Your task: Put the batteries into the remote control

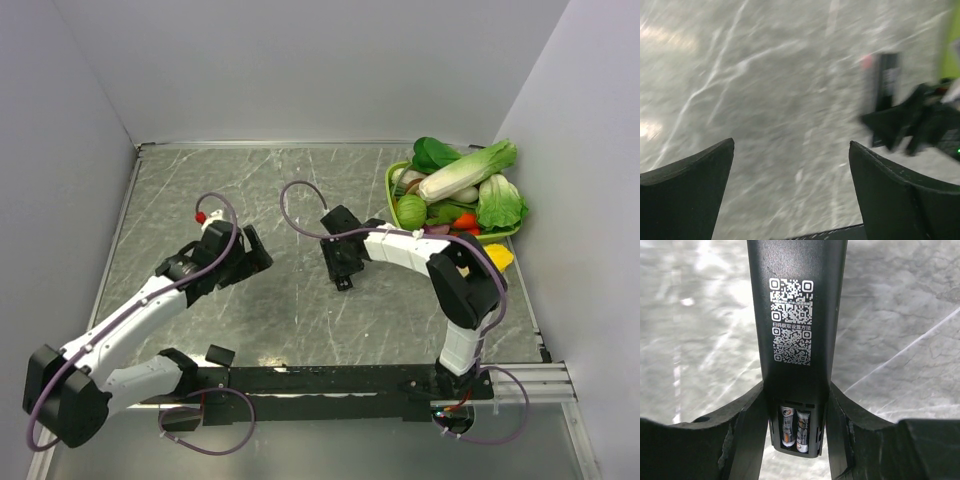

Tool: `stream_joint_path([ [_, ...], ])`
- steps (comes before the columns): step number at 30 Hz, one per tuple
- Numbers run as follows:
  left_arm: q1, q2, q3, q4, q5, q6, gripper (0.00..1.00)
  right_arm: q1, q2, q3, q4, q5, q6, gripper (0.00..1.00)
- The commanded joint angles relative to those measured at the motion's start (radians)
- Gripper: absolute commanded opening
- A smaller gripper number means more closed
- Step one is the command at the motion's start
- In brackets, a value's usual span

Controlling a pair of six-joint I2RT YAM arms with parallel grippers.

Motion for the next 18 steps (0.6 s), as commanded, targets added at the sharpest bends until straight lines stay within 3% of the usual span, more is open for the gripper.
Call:
stream_joint_path([
  [1, -0.008, 0.048, 0.054, -0.239, -0.048, 0.005, 0.99, -0.022, 0.03, 0.011, 0.007, 0.014, -0.004, 0.33],
  [7, -0.009, 0.054, 0.008, -0.31, -0.042, -0.064, 0.97, -0.031, 0.043, 0.0, 0.007, 0.006, -0.011, 0.56],
  [8, -0.009, 0.051, 0.003, -0.314, -0.042, -0.076, 0.97, -0.031, 0.04, -0.004, 0.01, 0.006, -0.013, 0.65],
  [13, -0.011, 0.042, -0.035, -0.36, -0.054, -0.165, 0.97, -0.033, 0.016, -0.027, 0.018, 0.011, -0.028, 0.92],
  [18, -0.012, 0.046, -0.031, -0.471, -0.111, -0.335, 0.97, -0.031, -0.039, -0.055, 0.024, 0.019, -0.04, 0.98],
])
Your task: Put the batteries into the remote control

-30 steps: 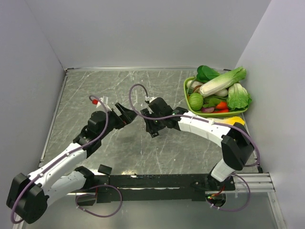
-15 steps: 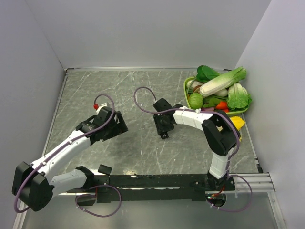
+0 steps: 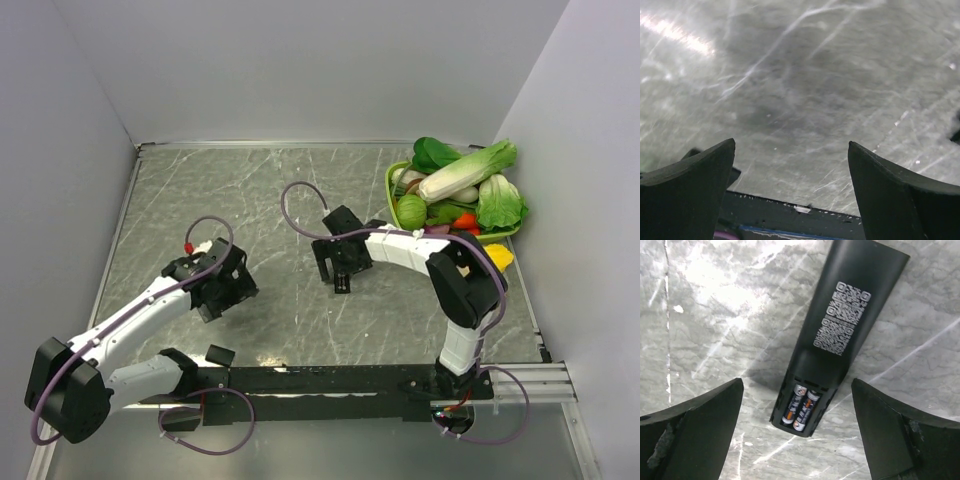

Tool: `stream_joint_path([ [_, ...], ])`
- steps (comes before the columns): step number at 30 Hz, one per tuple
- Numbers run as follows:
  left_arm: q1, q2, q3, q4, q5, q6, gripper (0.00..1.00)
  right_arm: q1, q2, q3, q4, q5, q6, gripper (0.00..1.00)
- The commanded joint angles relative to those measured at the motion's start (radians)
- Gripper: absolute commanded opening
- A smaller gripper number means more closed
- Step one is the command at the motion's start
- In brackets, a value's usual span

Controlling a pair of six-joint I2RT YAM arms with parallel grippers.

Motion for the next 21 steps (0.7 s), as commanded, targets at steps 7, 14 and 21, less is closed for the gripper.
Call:
stream_joint_path([
  [7, -0.009, -0.067, -0.032, -0.277, -0.086, -0.468, 0.97, -0.01, -0.232, -0.114, 0.037, 0.012, -0.027, 0.98],
  [14, -0.01, -0.116, -0.133, -0.342, -0.014, -0.735, 0.99, -0.01, -0.362, -0.195, 0.08, -0.036, -0.035, 0.98],
  [21, -0.01, -0.053, -0.137, -0.356, 0.02, -0.814, 0.99, -0.01, -0.456, -0.255, 0.115, -0.088, -0.044, 0.98],
])
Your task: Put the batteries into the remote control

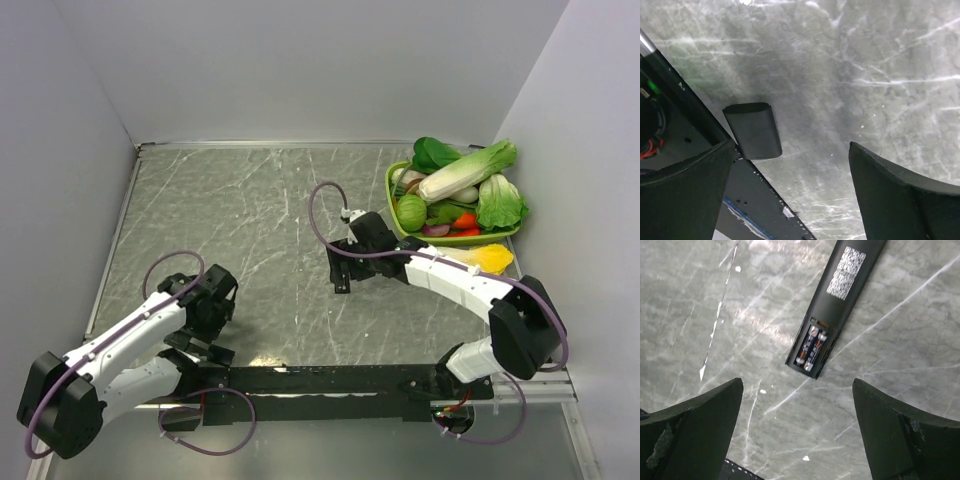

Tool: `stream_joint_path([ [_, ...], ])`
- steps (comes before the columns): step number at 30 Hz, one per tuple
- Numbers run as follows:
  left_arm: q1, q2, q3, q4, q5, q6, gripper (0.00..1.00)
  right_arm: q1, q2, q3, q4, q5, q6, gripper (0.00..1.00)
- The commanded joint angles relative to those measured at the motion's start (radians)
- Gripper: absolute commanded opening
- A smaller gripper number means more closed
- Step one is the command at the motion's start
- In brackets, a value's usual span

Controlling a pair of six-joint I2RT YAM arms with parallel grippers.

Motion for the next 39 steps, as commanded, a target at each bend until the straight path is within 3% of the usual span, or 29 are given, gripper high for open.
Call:
stream_joint_path([
  [1, -0.005, 0.053, -0.004, -0.023, 0.06, -0.101, 0.98, -0.006, -0.07, -0.037, 0.049, -0.038, -0.016, 0.98],
  [8, -0.005, 0.058, -0.036, 0.011, 0.069, -0.174, 0.96, -0.008, -0.121, -0.058, 0.074, -0.052, -0.025, 0.98],
  [17, -0.005, 0.171, 0.006, 0.006, 0.06, -0.17, 0.96, -0.012, -0.14, -0.063, 0.091, -0.052, -0.027, 0.98],
  [29, -0.02, 0.242, 0.036, 0.219, 0.063, -0.124, 0.91, -0.023, -0.153, -0.072, 0.088, -0.048, -0.036, 0.98],
  [34, -0.052, 0.305, 0.122, 0.356, 0.08, -0.044, 0.89, -0.028, -0.156, -0.066, 0.085, -0.045, -0.034, 0.98],
  [39, -0.138, 0.452, 0.335, 0.322, 0.034, 0.063, 0.9, -0.031, -0.17, -0.057, 0.065, -0.034, -0.053, 0.97],
])
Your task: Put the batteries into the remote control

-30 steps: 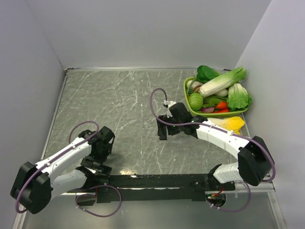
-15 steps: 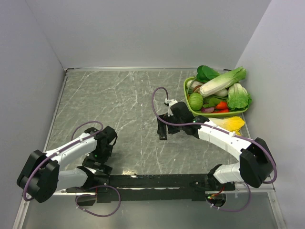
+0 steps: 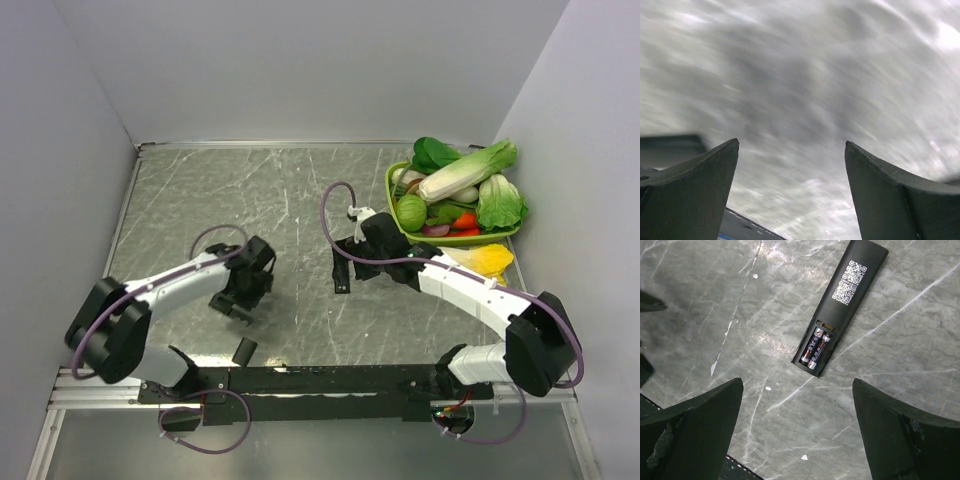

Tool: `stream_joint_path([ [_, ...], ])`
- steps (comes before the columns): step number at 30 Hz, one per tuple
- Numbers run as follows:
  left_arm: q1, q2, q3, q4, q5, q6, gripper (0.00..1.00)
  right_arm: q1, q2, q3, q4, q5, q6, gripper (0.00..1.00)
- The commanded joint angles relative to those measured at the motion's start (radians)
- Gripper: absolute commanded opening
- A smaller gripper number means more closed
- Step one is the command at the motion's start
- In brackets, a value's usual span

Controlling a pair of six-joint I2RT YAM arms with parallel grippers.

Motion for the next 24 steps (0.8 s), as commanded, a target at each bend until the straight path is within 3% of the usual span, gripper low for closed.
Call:
stream_joint_path([
  [1, -0.073, 0.077, 0.183, 0.01, -0.045, 0.101, 0.9, -0.007, -0.065, 0.009, 0.006, 0.008, -0.023, 0.97],
  [5, -0.095, 0.057, 0.248, -0.038, -0.102, 0.129, 0.93, -0.006, -0.091, 0.001, 0.023, -0.039, -0.075, 0.97],
  [11, -0.064, -0.134, 0.165, -0.047, -0.199, 0.147, 0.99, 0.051, -0.068, 0.016, 0.043, -0.223, -0.231, 0.96],
  [17, 0.078, -0.352, 0.196, -0.089, -0.334, 0.342, 0.99, 0.227, 0.047, 0.096, 0.026, -0.286, -0.464, 0.96],
  [24, 0.085, -0.554, 0.383, -0.15, -0.591, 0.59, 0.99, 0.349, 0.206, 0.2, 0.008, -0.507, -0.863, 0.92],
])
